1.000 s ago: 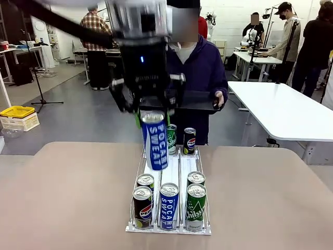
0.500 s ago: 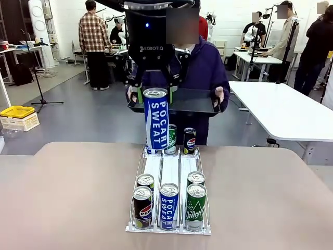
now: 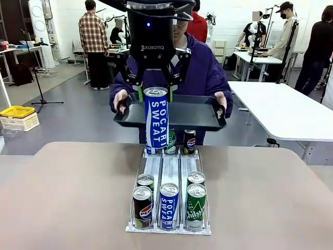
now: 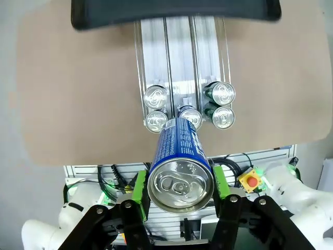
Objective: Retrieve and hand over the desired beverage to the person.
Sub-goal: Place the picked can on the Handle tray extended by the person.
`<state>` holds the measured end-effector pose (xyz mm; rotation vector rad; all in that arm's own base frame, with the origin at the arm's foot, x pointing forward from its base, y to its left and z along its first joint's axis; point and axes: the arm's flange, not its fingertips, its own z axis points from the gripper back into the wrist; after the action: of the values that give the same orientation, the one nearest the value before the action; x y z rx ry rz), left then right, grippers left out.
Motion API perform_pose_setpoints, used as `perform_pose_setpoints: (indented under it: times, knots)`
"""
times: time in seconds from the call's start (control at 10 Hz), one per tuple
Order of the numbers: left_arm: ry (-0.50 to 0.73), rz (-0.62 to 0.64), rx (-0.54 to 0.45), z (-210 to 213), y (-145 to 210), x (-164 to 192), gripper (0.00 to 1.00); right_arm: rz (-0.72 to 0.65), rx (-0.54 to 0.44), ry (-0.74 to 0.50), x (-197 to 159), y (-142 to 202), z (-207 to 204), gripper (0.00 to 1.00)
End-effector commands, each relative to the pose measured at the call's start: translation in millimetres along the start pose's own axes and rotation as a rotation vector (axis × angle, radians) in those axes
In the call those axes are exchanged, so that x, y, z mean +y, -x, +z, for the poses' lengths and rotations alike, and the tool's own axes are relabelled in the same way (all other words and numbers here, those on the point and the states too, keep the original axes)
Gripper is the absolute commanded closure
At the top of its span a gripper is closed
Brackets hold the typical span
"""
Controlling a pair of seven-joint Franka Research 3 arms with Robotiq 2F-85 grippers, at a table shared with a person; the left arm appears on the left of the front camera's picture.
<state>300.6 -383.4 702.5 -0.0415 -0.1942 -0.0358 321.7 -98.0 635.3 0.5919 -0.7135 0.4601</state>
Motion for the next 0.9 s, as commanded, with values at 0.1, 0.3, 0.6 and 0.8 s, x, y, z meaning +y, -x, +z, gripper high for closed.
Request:
perform_pose_setpoints:
  times: [0.1,0.3,0.6,0.8]
  knots:
    - [0.008,0.016,-0.003,2.7,4.5,1.0,1.0,0.013,-0.017,-0.029,-1.4,-2.6,-0.6,0.0]
    - [0.008,0.016,-0.003,2.7,4.5,1.0,1.0,0.013,-0.017,-0.029,-1.4,-2.6,-0.6,0.0]
    - [0.008,0.016,-0.003,2.7,4.5,1.0,1.0,0.013,-0.017,-0.029,-1.4,-2.6,-0.6,0.0]
    - [0.008,0.016,-0.003,2.7,4.5,1.0,1.0,0.013,-0.017,-0.029,-1.4,-2.6,-0.6,0.0]
